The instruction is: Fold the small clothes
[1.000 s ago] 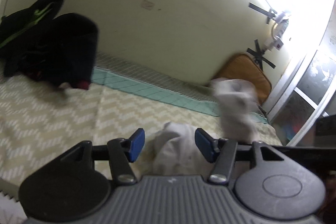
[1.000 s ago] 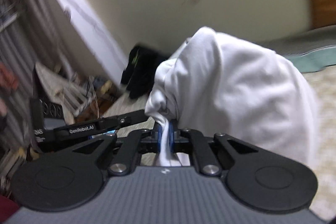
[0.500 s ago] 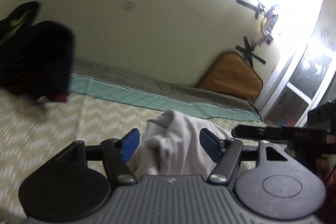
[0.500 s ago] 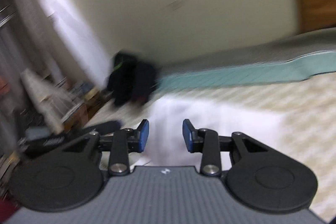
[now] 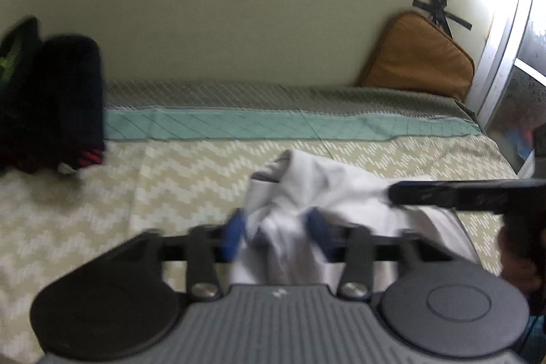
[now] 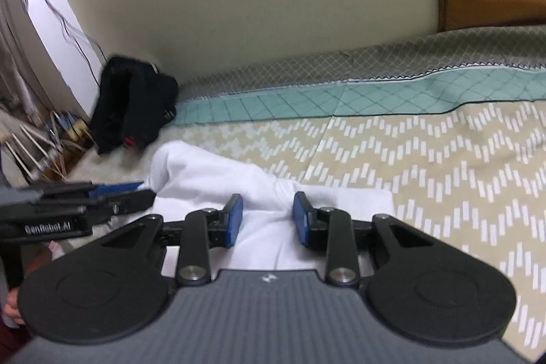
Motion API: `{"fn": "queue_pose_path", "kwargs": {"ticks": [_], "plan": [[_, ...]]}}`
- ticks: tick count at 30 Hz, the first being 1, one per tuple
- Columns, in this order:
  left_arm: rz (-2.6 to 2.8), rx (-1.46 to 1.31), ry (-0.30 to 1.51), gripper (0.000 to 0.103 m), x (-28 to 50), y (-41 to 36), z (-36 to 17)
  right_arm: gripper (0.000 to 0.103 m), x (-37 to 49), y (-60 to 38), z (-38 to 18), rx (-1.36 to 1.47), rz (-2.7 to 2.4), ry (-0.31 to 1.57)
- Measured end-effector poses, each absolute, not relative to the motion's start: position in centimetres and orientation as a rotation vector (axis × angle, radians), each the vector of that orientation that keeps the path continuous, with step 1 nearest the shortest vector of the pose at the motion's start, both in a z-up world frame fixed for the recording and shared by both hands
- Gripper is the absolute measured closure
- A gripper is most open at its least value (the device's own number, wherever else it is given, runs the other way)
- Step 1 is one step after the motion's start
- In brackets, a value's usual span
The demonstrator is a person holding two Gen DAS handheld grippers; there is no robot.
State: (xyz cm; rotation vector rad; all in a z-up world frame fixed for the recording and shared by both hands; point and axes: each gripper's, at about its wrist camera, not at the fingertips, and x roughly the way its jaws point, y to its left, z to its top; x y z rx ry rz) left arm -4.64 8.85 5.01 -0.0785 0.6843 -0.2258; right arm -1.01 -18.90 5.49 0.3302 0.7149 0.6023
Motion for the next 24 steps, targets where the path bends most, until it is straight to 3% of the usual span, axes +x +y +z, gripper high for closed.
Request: {"fn": "queue_pose_path", "kwargs": {"ticks": [2,4,11,15,18,24], "plan": [[-0.209,-0.086,0.652,0.012,-6.0,10.0,5.6,0.046,-2.7,-21.2,6.1,0.399,0.597,0.642],[-0.228,-0.123,0.656,0.0,-7.0,11.2,5.9,0.026,-4.1,-22.9,5.6,0.456,0.562,0.594],[-0.373,-0.265,0.799,0.0,-5.4,11.4,3.6,0.024,-5.3,-25.3,1.4,0.542,0.564,0.74],[-0.412,-0.295,0.88,0.0,-3.7,10.0,1.1,0.024,-5.1,-23.8,1.3,0.543,0.626,0.729],[-0.412,-0.28,0.843,0.0,-3.4,9.2,0.8,0.018,-4.3,-22.0,1.8,0.473,0.666,0.727],[-0.396,-0.259,0.776,0.0,-2.4,7.8,0.1,0.018,-1.0,-19.7,1.6,0.415,0.666,0.703]]}}
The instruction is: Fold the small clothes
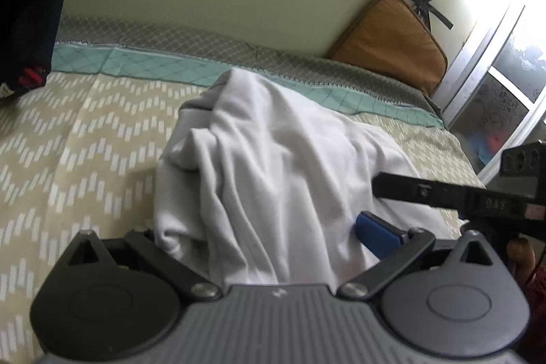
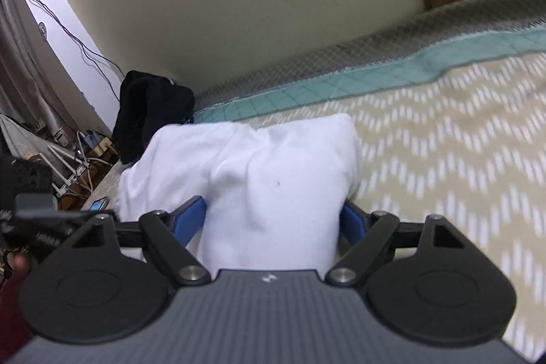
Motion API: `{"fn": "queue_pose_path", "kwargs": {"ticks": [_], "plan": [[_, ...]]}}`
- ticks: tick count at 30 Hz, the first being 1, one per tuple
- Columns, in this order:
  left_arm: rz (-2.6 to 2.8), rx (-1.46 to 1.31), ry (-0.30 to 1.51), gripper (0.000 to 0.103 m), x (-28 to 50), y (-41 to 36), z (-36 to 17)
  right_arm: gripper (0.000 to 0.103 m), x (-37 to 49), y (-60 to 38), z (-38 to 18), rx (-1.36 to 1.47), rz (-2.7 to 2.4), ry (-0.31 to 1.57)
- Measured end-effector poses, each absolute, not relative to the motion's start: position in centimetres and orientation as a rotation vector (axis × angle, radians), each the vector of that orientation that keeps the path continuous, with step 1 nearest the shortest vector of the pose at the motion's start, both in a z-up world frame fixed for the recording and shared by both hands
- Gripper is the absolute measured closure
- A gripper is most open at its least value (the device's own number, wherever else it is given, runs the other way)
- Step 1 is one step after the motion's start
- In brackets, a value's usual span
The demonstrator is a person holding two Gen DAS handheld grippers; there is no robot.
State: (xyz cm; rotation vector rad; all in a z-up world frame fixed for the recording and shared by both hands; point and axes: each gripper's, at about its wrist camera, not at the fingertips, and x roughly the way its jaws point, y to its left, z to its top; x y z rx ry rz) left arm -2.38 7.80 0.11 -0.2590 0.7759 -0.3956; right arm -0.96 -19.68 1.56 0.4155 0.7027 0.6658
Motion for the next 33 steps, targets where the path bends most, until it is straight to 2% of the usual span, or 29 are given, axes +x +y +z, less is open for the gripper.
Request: {"fn": "queue_pose_path", "kwargs": {"ticks": [7,19,33], "plan": [[-0.387,-0.229,0.755,0.0,-2.9,7.6,0.2,0.018,-1.2,-21.6,1.1,0.513,0.709,0.716],[-0.316,-0.077,0.746,0.0,-3.5,5.5,0.0,0.017,-1.3,-21.4,1.1,0.509,0.711,0.715],[-0.292,-0.035,0.749,0.0,-3.6,4.9,0.0,0.014,-1.3,-21.3,1.0,0.518,0.717,0.708]]}}
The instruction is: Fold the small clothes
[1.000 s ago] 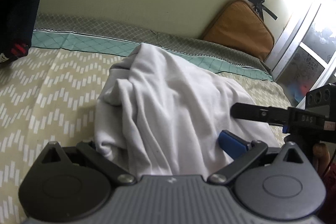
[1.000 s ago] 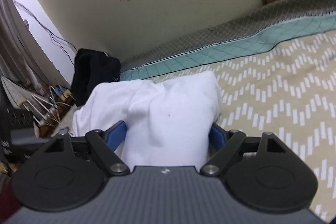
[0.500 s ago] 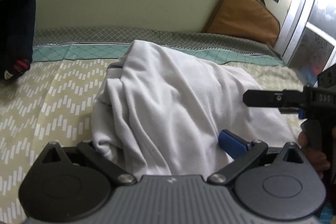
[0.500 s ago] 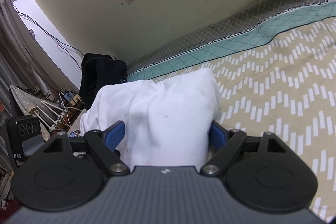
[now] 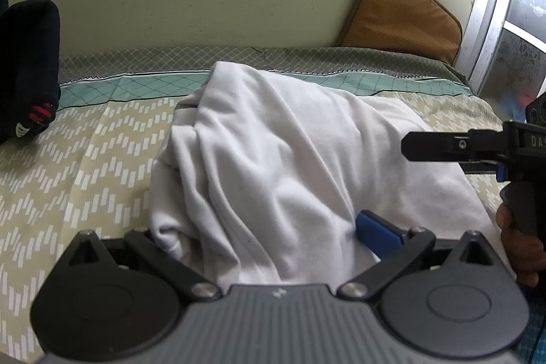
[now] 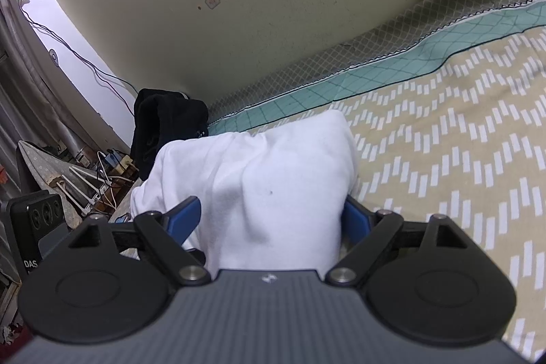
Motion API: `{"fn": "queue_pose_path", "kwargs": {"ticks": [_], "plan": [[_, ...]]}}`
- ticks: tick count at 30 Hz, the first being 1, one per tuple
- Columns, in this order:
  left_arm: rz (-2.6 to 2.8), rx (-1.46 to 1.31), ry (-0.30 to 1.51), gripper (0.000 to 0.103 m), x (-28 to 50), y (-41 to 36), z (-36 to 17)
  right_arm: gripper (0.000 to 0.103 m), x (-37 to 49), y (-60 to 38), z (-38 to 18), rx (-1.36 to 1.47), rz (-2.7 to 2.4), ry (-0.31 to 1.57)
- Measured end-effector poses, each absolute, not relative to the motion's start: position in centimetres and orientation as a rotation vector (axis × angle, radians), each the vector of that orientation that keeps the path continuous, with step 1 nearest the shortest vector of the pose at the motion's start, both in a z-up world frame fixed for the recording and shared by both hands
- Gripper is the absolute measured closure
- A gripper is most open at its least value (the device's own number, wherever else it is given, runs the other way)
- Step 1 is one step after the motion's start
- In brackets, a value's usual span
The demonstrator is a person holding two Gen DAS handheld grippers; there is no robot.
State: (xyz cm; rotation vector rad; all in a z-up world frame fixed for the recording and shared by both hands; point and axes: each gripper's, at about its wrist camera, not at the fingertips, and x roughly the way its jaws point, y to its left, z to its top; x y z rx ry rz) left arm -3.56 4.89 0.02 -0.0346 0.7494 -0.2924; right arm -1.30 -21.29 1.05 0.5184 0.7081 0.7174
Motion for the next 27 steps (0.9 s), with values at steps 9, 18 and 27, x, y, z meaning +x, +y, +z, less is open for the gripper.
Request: {"fn": "queue_pose_path", "kwargs": {"ticks": [9,18,27], "plan": [[-0.286,-0.008,0.752,0.0,-3.63,4.47,-0.09,0.013,-1.32,-21.22,1.07,0.519,0.715,0.707],[-0.283,0.014,0.749,0.0,-3.5,4.24,-0.17,0.012,-1.25,-21.19,1.07,0.517,0.718,0.707],[-0.281,0.018,0.741,0.0,-3.57,4.25,-0.3,0.009,-1.06,-21.09,1.01,0.512,0.736,0.706]]}}
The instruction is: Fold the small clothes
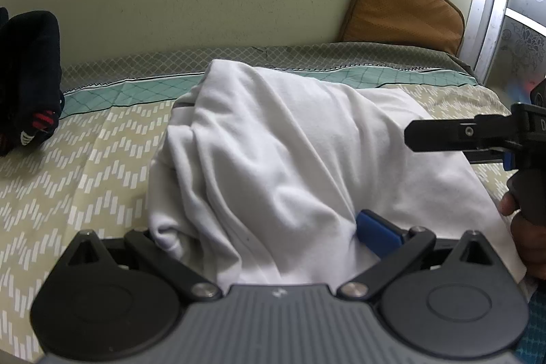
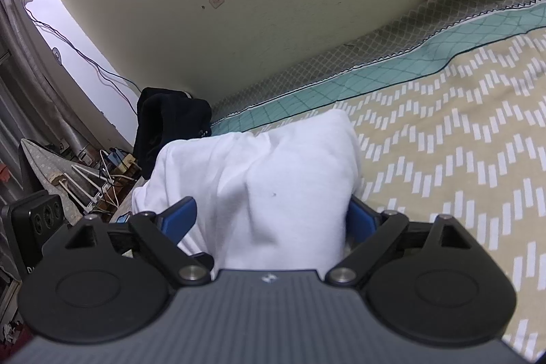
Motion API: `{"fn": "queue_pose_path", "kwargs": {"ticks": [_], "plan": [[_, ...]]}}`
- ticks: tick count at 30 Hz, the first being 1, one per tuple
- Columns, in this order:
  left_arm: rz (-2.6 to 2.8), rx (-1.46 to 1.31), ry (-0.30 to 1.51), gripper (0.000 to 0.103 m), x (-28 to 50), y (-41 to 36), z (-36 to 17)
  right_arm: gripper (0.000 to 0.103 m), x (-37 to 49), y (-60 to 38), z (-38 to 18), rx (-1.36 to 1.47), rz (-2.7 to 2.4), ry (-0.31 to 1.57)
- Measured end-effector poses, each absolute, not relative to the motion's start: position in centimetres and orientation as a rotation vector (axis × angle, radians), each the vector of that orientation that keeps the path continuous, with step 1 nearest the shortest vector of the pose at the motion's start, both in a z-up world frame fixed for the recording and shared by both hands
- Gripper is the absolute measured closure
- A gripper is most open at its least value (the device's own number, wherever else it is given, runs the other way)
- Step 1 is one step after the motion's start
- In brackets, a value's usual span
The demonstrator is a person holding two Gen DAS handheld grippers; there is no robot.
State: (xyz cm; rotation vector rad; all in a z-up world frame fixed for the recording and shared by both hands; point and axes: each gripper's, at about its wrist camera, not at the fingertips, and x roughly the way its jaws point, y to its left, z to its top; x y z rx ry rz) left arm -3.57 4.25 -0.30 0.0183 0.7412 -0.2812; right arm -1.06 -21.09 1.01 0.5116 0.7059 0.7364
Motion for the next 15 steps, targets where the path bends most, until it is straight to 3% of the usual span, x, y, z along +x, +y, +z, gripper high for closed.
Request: {"fn": "queue_pose_path", "kwargs": {"ticks": [6,15], "plan": [[-0.282,0.006,0.734,0.0,-3.8,4.5,-0.3,0.0,-1.1,-21.1,1.0,0.511,0.756,0.702],[-0.278,0.003,0.733,0.0,-3.9,4.5,-0.3,0.0,-2.0,-21.4,0.8,0.502,0.748,0.687]]}}
